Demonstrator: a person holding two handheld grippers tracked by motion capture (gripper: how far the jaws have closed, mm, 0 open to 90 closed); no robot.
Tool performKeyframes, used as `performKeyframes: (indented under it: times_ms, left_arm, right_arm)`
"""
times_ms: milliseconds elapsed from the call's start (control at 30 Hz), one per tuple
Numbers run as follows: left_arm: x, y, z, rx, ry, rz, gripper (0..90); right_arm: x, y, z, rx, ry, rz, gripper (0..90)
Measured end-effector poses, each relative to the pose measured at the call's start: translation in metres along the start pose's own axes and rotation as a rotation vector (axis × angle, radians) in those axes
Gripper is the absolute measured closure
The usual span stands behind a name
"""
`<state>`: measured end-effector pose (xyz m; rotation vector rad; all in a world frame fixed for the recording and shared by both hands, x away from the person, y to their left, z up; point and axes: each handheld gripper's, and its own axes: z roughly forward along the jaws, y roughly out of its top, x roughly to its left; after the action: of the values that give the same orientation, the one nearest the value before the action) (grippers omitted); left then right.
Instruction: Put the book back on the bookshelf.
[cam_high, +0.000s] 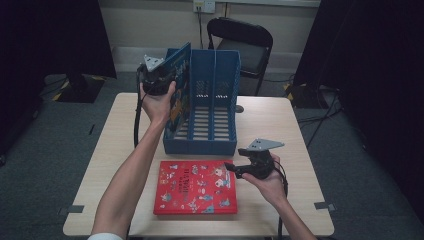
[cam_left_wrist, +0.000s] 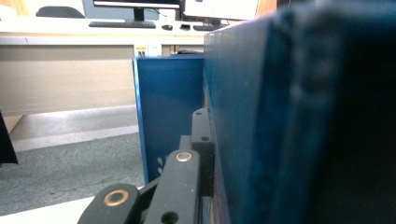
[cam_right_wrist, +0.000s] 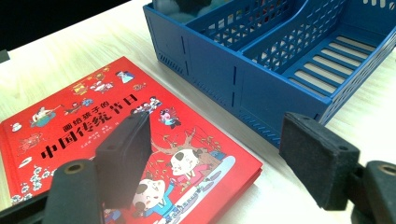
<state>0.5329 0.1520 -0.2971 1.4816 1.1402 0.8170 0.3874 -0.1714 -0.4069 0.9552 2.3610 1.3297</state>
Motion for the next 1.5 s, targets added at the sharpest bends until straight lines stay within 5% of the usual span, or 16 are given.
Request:
performKeyframes:
  times_ms: [300,567,967,1133,1333,1500]
  left_arm:
    - [0.000,-0.017,-0.016,-0.016,-0.019,0.015,82.6]
    - [0.006,-0.024,-0.028,0.022,-0.033,0.025,81.7]
    - [0.013,-0.014,-0.037,0.098,-0.091,0.025,67.1]
    - [0.017,-0.007,-0.039,0.101,-0.142,-0.019,62.7]
    - [0.019,-0.003,-0.038,0.130,-0.120,0.014,60.0]
    - [0.021,-0.001,-0.039,0.153,-0.065,0.077,69.6]
  right_arm:
    - [0.001,-0.002,0.005,0.016,0.006,-0.005,24.8]
    - [0.002,-0.003,0.005,0.023,0.004,-0.003,24.7]
    - [0.003,-0.003,0.011,0.056,0.016,-0.006,24.4]
    - [0.004,-0.003,0.010,0.057,0.015,-0.011,24.4]
    - [0.004,-0.003,0.010,0.062,0.021,-0.013,24.2]
    - [0.004,-0.003,0.011,0.065,0.025,-0.013,24.2]
